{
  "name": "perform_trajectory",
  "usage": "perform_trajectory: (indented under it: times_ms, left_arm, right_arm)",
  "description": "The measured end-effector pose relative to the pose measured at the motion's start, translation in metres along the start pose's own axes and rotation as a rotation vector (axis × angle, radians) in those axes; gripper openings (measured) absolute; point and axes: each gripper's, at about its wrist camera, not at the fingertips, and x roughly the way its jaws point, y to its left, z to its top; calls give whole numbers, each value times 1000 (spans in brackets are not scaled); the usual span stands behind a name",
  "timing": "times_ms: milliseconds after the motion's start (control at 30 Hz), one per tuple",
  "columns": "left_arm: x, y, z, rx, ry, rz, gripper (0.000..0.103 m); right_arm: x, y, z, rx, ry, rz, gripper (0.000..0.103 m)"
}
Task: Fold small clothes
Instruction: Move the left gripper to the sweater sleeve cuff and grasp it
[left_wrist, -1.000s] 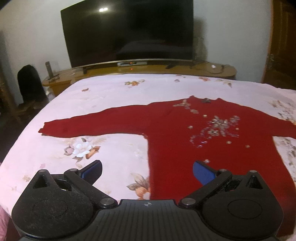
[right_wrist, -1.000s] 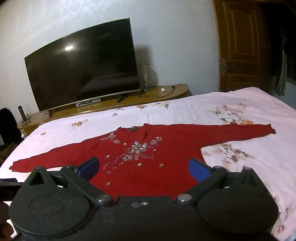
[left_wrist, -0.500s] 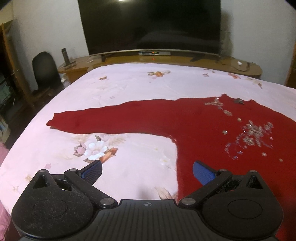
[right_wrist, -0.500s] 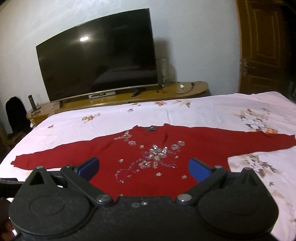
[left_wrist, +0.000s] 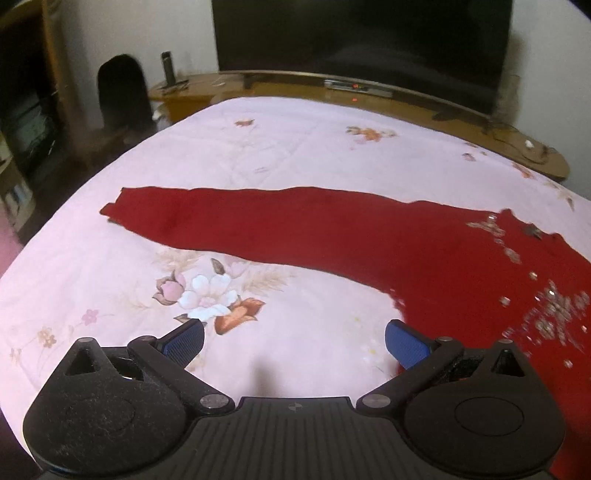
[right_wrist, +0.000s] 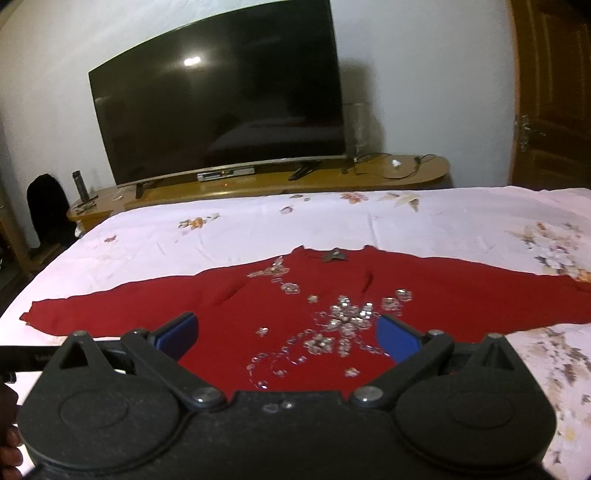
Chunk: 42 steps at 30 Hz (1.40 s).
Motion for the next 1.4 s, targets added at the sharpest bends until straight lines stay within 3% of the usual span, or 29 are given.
perform_trajectory:
  times_ms: [233,533,1000,1133,1167,1233,1267,1400]
  left_arm:
    - [39,16,15,-66,49,39,103]
    - [83,51,34,-199,103,34,103]
    - [145,101,44,-493,150,-125,103]
    - [157,110,43,-556,108,-145,102]
    - [158,110,43,-566,92,-145,98]
    - [162,114,44,-592,58,-138,80]
    - [164,117,44,-606,51,-141,77]
    - [171,133,43,-701,29,-187,51]
  right_arm:
    - [40,8,8,-14,32,37,102]
    - [84,20,11,-63,58,38,102]
    - [140,36,7,-59,119,66,100]
    - [149,40,4,-72,128,66,100]
    - [150,40,4,-72,131,65,100]
    - [153,38,2,-68,137,64,100]
    - [154,37,2,-66,140,63,100]
    - [155,33,0,-58,140,63,100]
